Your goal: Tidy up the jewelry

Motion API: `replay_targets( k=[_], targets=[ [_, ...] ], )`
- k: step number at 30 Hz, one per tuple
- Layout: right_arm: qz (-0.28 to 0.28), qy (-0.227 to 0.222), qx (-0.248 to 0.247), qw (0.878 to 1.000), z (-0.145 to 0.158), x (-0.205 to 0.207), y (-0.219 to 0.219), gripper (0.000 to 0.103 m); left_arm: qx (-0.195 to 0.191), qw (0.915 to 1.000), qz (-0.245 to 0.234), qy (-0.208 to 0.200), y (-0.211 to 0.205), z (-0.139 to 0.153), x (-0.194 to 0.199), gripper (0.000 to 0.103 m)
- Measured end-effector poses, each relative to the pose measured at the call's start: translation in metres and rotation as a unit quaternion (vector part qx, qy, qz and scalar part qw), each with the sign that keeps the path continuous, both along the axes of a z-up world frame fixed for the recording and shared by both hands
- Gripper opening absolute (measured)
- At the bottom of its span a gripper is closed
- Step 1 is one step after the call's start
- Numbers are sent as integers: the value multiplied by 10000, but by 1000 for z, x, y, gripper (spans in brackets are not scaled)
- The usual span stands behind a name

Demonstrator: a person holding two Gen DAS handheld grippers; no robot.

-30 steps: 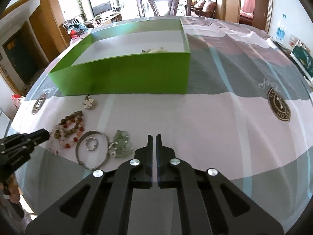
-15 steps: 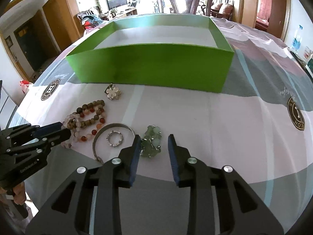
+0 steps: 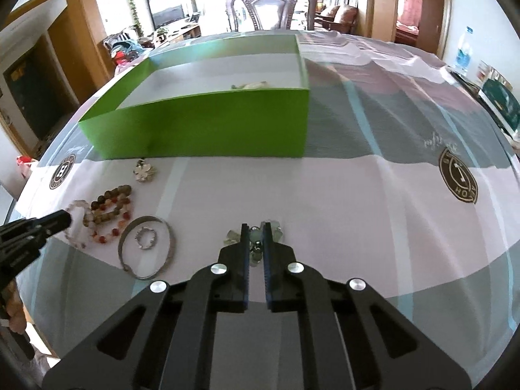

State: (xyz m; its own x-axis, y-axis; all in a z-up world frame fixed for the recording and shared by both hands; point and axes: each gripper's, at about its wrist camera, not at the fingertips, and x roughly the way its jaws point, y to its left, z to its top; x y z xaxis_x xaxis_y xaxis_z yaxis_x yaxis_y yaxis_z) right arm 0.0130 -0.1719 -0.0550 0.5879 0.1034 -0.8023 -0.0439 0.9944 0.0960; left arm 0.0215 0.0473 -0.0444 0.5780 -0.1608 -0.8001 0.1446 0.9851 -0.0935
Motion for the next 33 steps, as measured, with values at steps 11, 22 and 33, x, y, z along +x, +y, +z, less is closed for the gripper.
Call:
replay_targets(
  k=[11,22,33],
  targets=[
    [66,64,20,10000,-3,0,6,8,-6,9999,12,152,1,-11,4,9],
    [-31,82,-117,9999,-6,-2,4,42,40,9996,109,248,2,-22,9,21],
    [-11,146,-236,9996,-16,1,13,42,147,9997,78,183,-4,-22,12,28]
  ],
)
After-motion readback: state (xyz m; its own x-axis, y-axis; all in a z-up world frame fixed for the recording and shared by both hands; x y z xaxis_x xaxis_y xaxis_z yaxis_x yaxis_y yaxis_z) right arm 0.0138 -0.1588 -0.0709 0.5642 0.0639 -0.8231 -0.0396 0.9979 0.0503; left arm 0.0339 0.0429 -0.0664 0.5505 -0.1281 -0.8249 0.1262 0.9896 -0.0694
